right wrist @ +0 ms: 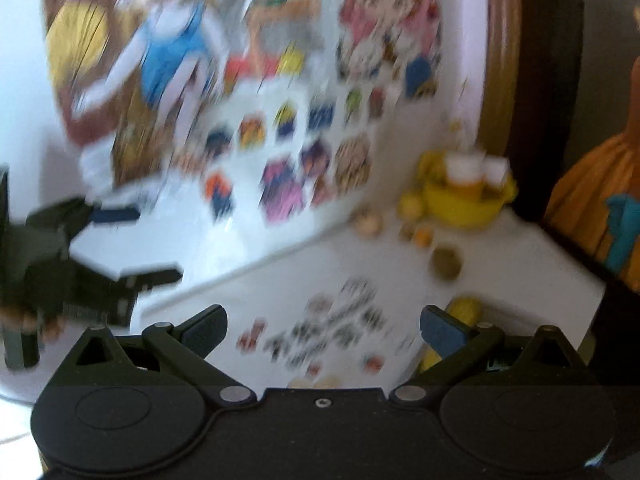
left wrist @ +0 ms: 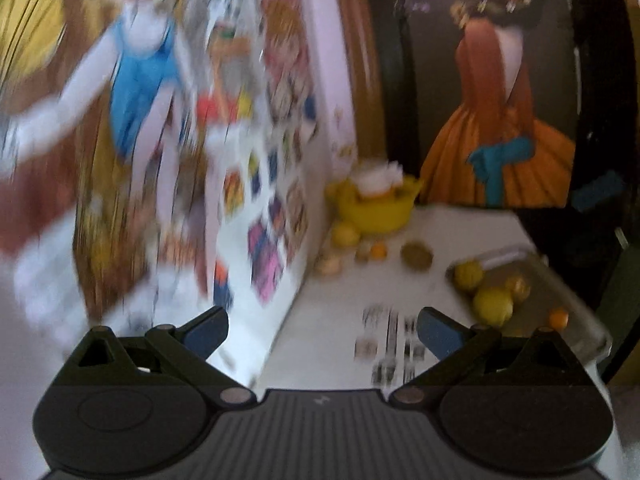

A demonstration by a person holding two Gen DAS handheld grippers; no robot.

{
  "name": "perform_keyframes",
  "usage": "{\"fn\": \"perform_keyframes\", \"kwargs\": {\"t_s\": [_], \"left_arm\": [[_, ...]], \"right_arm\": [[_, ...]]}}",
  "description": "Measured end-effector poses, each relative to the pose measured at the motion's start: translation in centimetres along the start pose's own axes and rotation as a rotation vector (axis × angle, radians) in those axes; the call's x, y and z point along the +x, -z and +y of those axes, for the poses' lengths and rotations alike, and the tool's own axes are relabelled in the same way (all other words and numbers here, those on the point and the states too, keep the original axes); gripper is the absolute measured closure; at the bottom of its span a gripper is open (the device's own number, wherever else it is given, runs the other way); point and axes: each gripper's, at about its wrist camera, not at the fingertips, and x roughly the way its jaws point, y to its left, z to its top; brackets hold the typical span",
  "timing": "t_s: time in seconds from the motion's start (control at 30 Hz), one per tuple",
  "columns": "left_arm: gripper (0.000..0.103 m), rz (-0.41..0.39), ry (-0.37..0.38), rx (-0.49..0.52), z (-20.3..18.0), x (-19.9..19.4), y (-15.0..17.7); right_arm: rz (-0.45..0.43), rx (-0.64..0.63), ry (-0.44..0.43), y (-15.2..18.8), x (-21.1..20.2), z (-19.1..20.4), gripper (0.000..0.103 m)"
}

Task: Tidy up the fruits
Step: 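Move both open tools toward the fruits beside the yellow bowl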

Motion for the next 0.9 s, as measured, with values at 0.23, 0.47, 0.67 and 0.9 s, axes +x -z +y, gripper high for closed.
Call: {"fn": "perform_keyframes", "kwargs": {"t_s": [0.23, 0.47, 0.67, 0.9], "left_arm": [[0.000, -0.075, -0.047, 0.117, -2.4, 1.6, -5.0], [0.000, -0.017, -0.045, 0.170, -3.3, 7.3, -6.6], [0.000, -0.023, 0.020, 0.226, -3.0, 13.3, -5.6], [0.000, -0.075, 0.096, 0.355, -3.7, 18.9, -3.9]], "right_arm": [[-0.138, 0.111, 0.023, -8.3, -1.2, -6.4, 0.001], [-0.128, 0.185, 0.062, -9.6, 3.6, -12.3, 0.001], [-0.160, 0.154, 0.059, -7.6, 8.0, -14.9, 0.001], [-0.123, 0.001, 0.064, -5.8, 14.3, -16.7, 0.001]]}}
